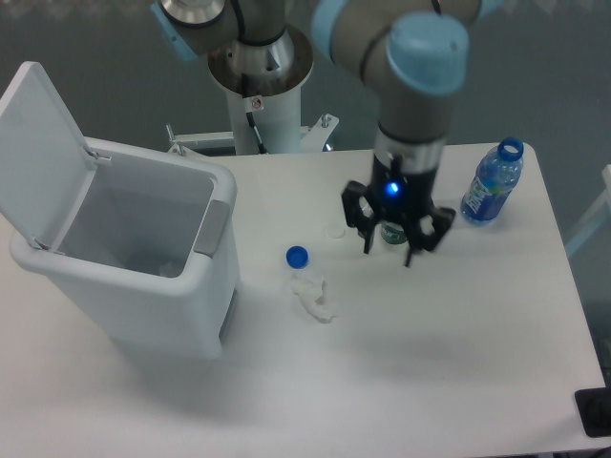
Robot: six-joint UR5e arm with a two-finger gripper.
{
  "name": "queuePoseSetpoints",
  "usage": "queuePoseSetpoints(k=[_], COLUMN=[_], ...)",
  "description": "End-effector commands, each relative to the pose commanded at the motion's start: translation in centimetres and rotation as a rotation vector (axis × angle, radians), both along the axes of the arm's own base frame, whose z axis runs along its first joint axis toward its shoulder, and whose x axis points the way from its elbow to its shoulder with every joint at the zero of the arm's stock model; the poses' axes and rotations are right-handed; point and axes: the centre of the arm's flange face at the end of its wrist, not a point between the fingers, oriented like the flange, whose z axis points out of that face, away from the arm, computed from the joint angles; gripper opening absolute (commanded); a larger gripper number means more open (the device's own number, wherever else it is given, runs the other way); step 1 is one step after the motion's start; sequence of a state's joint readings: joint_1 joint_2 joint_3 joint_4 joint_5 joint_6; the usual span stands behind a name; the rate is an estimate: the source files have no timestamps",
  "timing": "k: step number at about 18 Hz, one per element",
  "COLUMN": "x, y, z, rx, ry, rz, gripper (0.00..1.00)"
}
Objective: Close the trash can
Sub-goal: 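Raise the gripper and swing it over toward the open trash can lid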
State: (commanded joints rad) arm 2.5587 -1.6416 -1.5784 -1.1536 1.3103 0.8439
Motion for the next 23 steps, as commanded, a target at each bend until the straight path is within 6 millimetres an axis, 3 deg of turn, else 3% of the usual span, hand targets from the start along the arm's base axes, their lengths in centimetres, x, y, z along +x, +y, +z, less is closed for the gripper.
queuePoseSetpoints(k=[3,6,8,11,15,20,23], x=[2.5,6.5,10.3,14.5,21.6,26.7,28.0], y=[-0.7,-0.8,0.0,2.0,3.9,3.6,3.2], z=[3.9,7.5,9.1,11.3,13.9,16.1,17.7], rx=[0.106,0.178,0.217,0.307,0.395,0.445,0.493], ry=[-0.021,-0.027,-0.055,-0.067,-0.049,-0.047,-0.034], rz=[0.060,0.085,0.100,0.090,-0.022,-0.129,-0.177], gripper=[0.17,0.08,0.02,0.02,0.03,0.03,0.03])
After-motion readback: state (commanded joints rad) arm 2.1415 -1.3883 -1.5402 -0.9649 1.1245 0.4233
